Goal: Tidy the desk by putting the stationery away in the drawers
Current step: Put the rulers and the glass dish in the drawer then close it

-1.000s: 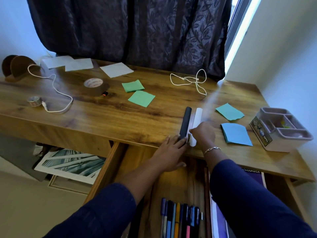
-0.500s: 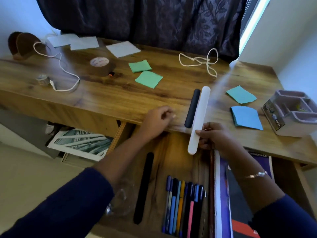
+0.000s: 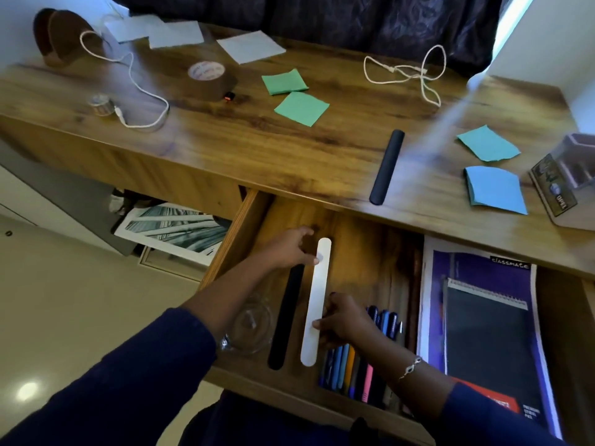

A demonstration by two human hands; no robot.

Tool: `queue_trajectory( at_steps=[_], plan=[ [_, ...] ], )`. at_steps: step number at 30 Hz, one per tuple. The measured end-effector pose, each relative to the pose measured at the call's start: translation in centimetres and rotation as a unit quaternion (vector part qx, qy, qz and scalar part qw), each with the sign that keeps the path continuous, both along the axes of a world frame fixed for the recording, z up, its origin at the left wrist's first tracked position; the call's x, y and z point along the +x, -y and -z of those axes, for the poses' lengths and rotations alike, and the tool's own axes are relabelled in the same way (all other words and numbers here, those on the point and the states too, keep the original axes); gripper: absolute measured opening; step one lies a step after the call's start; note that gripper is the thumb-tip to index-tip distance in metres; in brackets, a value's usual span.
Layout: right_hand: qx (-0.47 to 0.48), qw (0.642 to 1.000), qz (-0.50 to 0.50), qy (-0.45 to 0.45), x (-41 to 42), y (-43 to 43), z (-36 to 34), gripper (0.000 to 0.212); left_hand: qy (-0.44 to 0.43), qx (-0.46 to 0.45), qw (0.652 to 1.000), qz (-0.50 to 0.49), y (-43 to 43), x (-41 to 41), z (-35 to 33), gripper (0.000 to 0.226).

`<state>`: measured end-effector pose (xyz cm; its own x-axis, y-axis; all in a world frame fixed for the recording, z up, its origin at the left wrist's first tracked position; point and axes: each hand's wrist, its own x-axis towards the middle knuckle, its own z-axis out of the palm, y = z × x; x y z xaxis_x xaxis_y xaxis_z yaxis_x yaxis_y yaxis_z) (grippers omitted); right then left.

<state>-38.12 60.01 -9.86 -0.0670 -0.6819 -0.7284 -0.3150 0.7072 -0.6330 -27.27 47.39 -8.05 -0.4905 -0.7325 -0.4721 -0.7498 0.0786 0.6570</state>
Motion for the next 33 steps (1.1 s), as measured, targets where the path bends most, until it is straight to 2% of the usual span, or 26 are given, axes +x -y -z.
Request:
queue_trajectory(
  at_steps=[2, 6, 9, 12, 16, 23, 28, 33],
  plan=[
    [0.007, 1.000, -0.001, -0.023, 0.5, 0.2, 0.6, 0.016, 0.054, -0.059, 0.996, 0.039, 0.0, 0.5, 1.5, 0.071],
    [0.009, 0.999, -0.011, -0.033, 1.4, 0.7, 1.6, 0.011, 0.158, -0.184, 0.963, 0.116, -0.2, 1.2, 3.0, 0.076],
    [0.009, 0.999, -0.012, -0.039, 2.0, 0.6, 2.2, 0.016, 0.176, -0.185, 0.956, 0.141, -0.1, 1.4, 3.7, 0.079],
    [0.016, 0.999, -0.009, -0.051, 2.4, 0.3, 2.9, 0.013, 0.181, -0.192, 0.949, 0.175, -0.2, 1.4, 4.2, 0.083],
    [0.012, 0.996, -0.042, -0.075, 2.7, 0.1, 3.7, 0.024, 0.195, -0.217, 0.930, 0.224, -0.7, 1.3, 4.7, 0.088],
    [-0.030, 0.983, -0.098, -0.151, 3.0, 0.3, 4.7, 0.020, 0.194, -0.224, 0.927, 0.229, -0.5, 1.2, 4.8, 0.093],
    [-0.033, 0.979, -0.128, -0.153, 2.8, 0.5, 4.5, 0.020, 0.204, -0.221, 0.919, 0.254, -0.2, 1.1, 4.5, 0.092],
    [-0.030, 0.982, -0.146, -0.113, 2.3, 0.4, 3.8, 0.019, 0.220, -0.220, 0.909, 0.277, 0.1, 0.9, 4.3, 0.087]
  ],
)
